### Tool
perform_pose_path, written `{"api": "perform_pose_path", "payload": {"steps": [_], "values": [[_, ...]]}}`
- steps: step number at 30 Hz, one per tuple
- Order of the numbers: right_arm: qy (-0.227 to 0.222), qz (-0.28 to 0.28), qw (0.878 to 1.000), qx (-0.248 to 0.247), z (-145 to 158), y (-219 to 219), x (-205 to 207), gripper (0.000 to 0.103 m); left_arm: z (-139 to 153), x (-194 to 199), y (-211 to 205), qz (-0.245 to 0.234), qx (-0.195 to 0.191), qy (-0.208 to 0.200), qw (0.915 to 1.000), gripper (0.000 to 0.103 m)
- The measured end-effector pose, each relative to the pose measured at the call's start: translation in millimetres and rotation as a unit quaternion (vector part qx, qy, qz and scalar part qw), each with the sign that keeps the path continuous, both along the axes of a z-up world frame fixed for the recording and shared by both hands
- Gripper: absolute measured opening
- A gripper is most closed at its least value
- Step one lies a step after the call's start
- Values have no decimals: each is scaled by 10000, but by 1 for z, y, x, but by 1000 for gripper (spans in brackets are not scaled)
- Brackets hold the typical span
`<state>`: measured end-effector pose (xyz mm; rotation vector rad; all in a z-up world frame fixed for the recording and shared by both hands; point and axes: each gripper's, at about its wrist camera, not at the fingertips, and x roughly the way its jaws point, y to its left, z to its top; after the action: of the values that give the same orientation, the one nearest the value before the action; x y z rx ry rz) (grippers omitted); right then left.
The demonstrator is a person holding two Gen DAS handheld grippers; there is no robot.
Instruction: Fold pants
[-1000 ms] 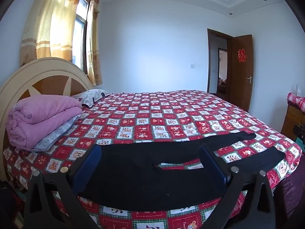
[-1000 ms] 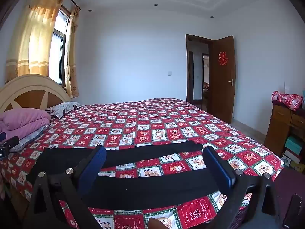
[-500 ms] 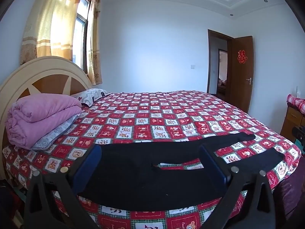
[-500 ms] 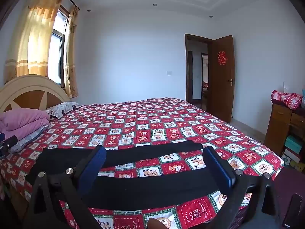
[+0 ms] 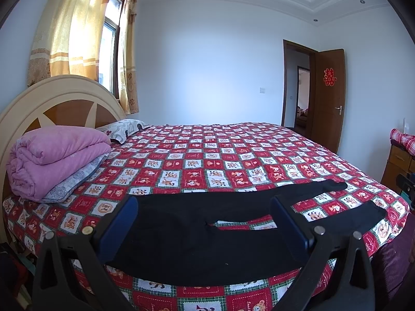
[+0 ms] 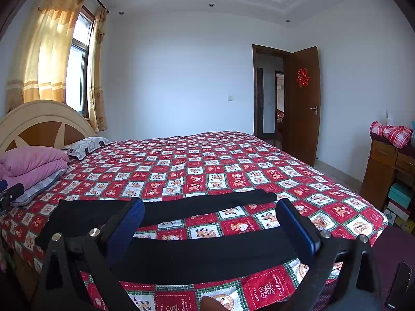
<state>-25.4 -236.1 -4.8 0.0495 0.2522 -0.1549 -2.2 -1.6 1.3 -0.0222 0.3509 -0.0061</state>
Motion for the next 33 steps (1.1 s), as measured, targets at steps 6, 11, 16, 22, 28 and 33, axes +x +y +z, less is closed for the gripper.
{"api": "perform_pose_path", "payload": {"steps": [6,11,16,22,28,33], "values": [[-4,-8,10000,2,0,0,0,102,0,0,0,1,-6,5,10000,103],[10,-3,10000,0,0,1,0,102,0,0,-1,5,2,7,10000,103],[8,-3,10000,3,-1,1,0,102,0,0,-1,2,-9,9,10000,103],[12,-2,10000,3,-2,2,0,102,0,0,-1,12,-12,6,10000,103],[18,8,10000,0,-2,2,1,102,0,0,0,6,-22,6,10000,103],[24,9,10000,1,-4,3,1,102,0,0,0,9,-26,9,10000,103]]}}
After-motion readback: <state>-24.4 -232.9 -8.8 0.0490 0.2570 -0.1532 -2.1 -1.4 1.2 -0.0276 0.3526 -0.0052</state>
